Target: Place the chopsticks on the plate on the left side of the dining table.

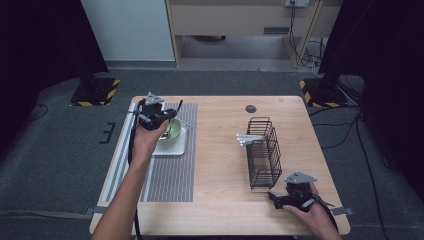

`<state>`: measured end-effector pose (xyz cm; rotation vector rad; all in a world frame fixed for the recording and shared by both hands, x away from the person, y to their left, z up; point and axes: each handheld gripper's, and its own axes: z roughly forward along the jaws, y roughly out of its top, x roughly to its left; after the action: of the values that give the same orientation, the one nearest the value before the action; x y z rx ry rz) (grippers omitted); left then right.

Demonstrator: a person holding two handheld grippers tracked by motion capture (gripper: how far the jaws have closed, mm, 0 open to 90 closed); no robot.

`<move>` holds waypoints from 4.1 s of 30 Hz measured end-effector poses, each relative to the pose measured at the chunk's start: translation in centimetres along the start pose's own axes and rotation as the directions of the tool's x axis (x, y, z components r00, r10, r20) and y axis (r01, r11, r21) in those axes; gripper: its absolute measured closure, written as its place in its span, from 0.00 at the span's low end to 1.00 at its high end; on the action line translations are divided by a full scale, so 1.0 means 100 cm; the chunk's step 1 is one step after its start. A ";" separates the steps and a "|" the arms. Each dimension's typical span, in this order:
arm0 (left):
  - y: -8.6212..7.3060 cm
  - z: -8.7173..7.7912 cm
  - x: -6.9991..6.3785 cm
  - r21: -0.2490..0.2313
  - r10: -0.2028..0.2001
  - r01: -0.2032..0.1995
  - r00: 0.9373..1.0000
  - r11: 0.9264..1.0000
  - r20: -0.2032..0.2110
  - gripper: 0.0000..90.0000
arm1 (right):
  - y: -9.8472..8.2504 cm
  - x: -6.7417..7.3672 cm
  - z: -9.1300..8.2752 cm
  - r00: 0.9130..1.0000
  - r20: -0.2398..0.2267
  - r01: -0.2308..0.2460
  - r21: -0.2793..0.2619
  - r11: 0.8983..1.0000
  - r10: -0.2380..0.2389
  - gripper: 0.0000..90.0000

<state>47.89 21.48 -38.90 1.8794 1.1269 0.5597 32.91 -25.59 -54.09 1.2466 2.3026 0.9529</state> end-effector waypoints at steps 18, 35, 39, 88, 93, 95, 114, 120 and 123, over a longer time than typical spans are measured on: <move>-0.080 -0.019 -0.004 0.029 -0.069 0.068 0.997 0.997 0.021 0.91 | 0.000 0.000 0.000 1.000 0.000 0.000 0.000 1.000 0.000 0.00; -0.108 -0.020 -0.011 0.088 -0.012 0.010 1.000 0.996 0.024 0.91 | 0.000 0.000 0.000 1.000 0.000 0.000 0.000 1.000 0.000 0.00; -0.111 -0.021 -0.009 0.098 -0.008 0.005 1.000 0.995 0.025 0.91 | 0.000 0.000 0.000 1.000 0.000 0.001 0.000 1.000 -0.001 0.00; -0.149 -0.006 0.021 0.280 0.002 -0.022 0.997 0.960 0.075 0.91 | 0.000 0.000 0.000 1.000 -0.003 0.004 0.000 1.000 -0.004 0.00; -0.151 -0.005 0.022 0.286 0.003 -0.023 0.998 0.958 0.070 0.91 | 0.000 0.000 0.000 1.000 -0.003 0.004 0.000 1.000 -0.004 0.00; -0.151 -0.005 0.023 0.286 0.004 -0.024 0.998 0.958 0.068 0.91 | 0.000 0.000 0.000 1.000 -0.004 0.004 0.000 1.000 -0.004 0.00; -0.153 -0.001 0.023 0.304 0.017 -0.033 0.998 0.952 0.055 0.90 | 0.000 0.000 0.000 1.000 -0.007 0.008 -0.002 1.000 -0.008 0.00; -0.153 -0.002 0.023 0.301 0.018 -0.032 0.999 0.953 0.050 0.90 | 0.000 0.000 0.000 1.000 -0.007 0.011 -0.002 1.000 -0.011 0.00; -0.153 -0.003 0.025 0.298 0.012 -0.024 0.999 0.954 0.040 0.89 | 0.000 0.000 0.000 1.000 -0.007 0.011 -0.002 1.000 -0.011 0.00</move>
<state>41.46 27.31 -51.76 2.1501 1.2244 0.3771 32.91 -25.58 -54.10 1.2305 2.3108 0.9578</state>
